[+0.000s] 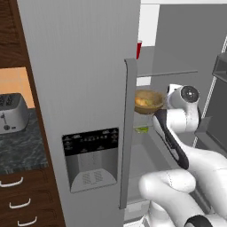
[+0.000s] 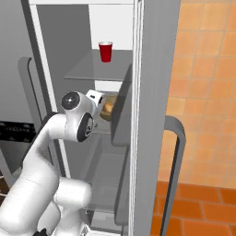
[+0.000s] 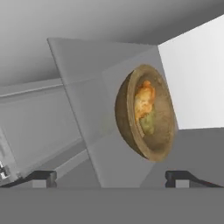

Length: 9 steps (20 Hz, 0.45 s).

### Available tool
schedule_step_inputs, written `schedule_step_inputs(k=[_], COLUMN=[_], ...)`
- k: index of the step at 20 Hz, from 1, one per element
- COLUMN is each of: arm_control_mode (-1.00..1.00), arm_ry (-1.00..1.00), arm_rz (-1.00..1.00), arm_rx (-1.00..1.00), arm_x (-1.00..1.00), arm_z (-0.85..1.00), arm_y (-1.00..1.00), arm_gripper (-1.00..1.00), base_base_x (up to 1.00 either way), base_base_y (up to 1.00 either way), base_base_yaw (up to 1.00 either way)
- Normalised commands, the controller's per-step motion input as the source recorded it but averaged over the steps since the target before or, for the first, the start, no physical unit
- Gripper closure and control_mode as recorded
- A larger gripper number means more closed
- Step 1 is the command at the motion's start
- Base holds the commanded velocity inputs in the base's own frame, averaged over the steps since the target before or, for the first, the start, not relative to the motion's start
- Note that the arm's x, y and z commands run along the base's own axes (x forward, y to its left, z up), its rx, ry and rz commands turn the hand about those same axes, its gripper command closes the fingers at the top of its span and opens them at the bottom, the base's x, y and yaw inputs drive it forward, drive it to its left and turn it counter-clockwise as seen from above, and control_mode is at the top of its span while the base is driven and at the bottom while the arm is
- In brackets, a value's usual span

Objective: Pick the chicken drumstick and potato from their plates and place them in the bowl. Then put the bowl in the fridge.

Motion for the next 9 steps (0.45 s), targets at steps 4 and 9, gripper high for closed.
schedule_step_inputs(k=[4, 9], arm_control_mode=[-1.00, -1.00], arm_ry=[0.23, 0.26], arm_rz=[-0.07, -0.11], arm_rx=[0.09, 0.07], arm_x=[-0.98, -0.85], arm_z=[0.69, 0.76], arm_y=[0.01, 0.20], arm_gripper=[-1.00, -1.00], base_base_x=[0.00, 0.00], base_base_y=[0.00, 0.00], base_base_yaw=[0.00, 0.00])
